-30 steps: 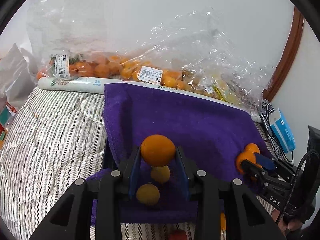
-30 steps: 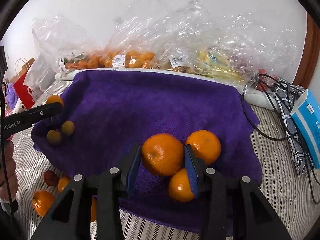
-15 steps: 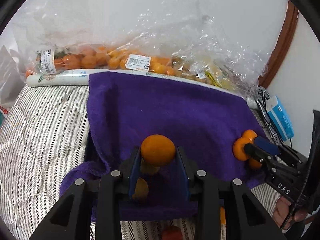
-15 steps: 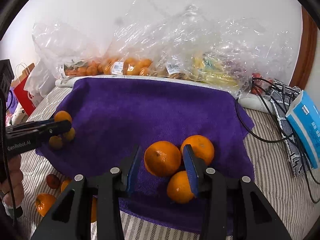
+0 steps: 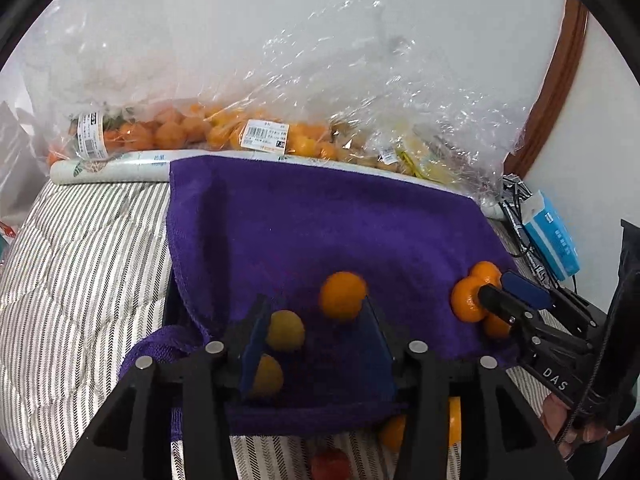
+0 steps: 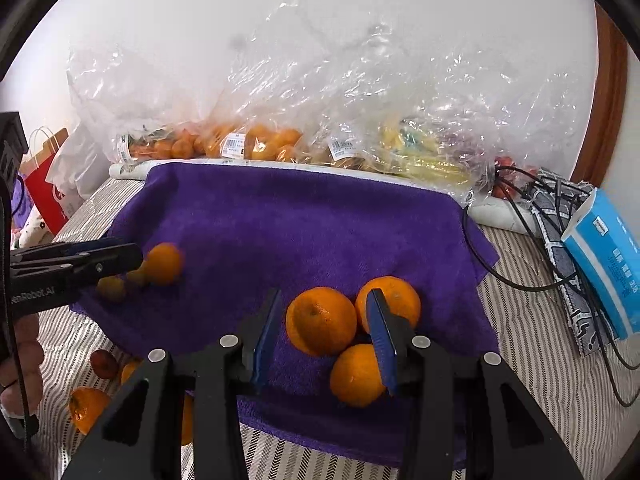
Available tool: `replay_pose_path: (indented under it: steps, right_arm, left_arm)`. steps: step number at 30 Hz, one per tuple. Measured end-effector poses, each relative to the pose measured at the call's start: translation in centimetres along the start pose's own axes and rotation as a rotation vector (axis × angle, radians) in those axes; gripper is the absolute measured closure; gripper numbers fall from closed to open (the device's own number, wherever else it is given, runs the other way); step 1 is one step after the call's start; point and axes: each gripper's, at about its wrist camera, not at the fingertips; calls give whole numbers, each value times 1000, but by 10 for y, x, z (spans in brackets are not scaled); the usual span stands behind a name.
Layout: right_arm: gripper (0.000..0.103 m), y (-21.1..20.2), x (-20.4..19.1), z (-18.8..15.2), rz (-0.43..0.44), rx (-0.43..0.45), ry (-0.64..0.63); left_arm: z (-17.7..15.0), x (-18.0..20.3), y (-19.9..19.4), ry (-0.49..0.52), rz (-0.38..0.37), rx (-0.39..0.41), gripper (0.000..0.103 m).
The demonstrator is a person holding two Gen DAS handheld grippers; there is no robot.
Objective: Organize fruits
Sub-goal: 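Lower both mandarins onto the purple towel and open both tools, then withdraw both tools from the towel toward the remaining fruits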
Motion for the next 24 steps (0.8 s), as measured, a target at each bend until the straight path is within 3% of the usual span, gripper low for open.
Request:
replay_pose_path:
  steps: [13,21,24]
  right_arm:
    - [60,-47,-7,-4,13,70,73]
    - [60,-55,-47,-33,90,-8,13]
    - [61,-49,-60,-42,132,-38,13]
  left_arm:
    - [5,8,-36,10,33,72,57]
    - [-23,-6,-69,-9,54,70,57]
    - [-41,-22,-79,-58,38,61,57]
Point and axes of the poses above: each gripper's, at about its wrist camera, not at the fingertips, and y roughly the way its jaws point, x to its right, z to its top, and after that the axes turned 4 degrees about -x, right-handed
